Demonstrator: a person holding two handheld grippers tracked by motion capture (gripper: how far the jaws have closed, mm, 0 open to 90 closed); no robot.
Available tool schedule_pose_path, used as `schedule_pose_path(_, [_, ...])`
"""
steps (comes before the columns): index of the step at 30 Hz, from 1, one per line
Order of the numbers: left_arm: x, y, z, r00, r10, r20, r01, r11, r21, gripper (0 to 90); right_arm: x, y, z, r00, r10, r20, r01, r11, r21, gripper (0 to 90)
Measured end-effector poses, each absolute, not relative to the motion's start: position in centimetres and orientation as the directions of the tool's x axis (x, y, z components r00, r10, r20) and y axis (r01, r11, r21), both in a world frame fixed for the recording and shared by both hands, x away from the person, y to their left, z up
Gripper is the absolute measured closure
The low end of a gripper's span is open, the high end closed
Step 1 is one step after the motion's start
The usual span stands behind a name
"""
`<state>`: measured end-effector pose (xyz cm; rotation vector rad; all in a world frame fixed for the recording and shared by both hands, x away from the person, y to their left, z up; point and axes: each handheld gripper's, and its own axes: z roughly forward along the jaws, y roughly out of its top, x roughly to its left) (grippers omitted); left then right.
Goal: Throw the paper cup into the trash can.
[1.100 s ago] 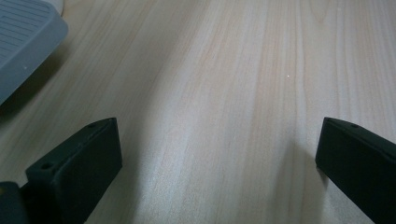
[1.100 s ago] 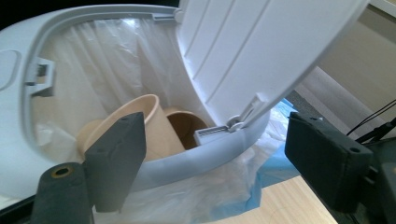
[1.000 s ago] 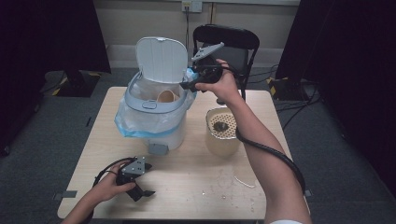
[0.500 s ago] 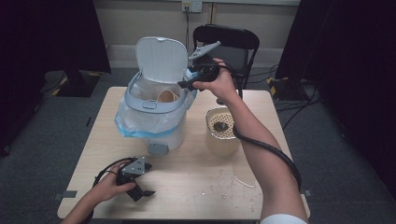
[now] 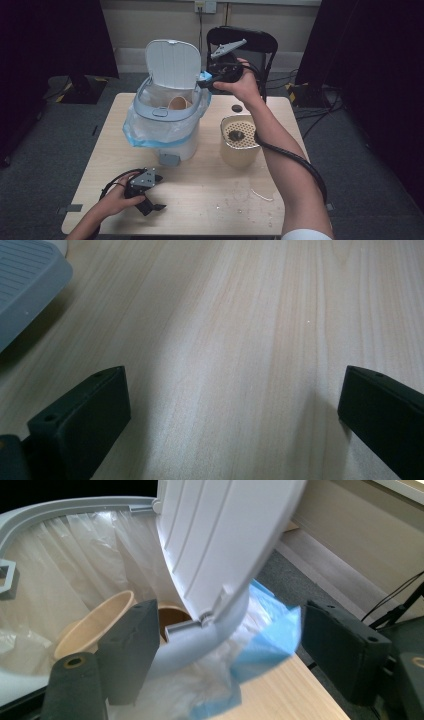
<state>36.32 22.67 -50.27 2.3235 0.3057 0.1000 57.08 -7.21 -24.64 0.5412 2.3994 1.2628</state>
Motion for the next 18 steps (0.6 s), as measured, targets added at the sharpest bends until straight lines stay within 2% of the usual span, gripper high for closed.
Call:
schedule_pose_path(8, [36.3, 22.7, -50.3, 0.968, 0.249, -0.022, 0.188, -0.671, 0.717, 0.0, 57.3, -5.0, -24.3, -0.884, 0.442, -0.154, 0.121, 0.534, 0.837, 25.4])
schedule_pose_path(11, [36.3, 22.7, -50.3, 0.968, 0.249, -0.022, 0.189, -0.671, 0.717, 0.0, 56.7, -4.4, -24.2, -0.885, 0.433, -0.171, 0.111, 0.553, 0.826, 18.6])
schedule_pose_path(18, [36.3, 22.7, -50.3, 0.969, 0.246, -0.020, 0.185, -0.672, 0.717, 0.0, 55.6, -4.8, -23.7, -0.905, 0.398, -0.148, 0.091, 0.523, 0.848, 23.2])
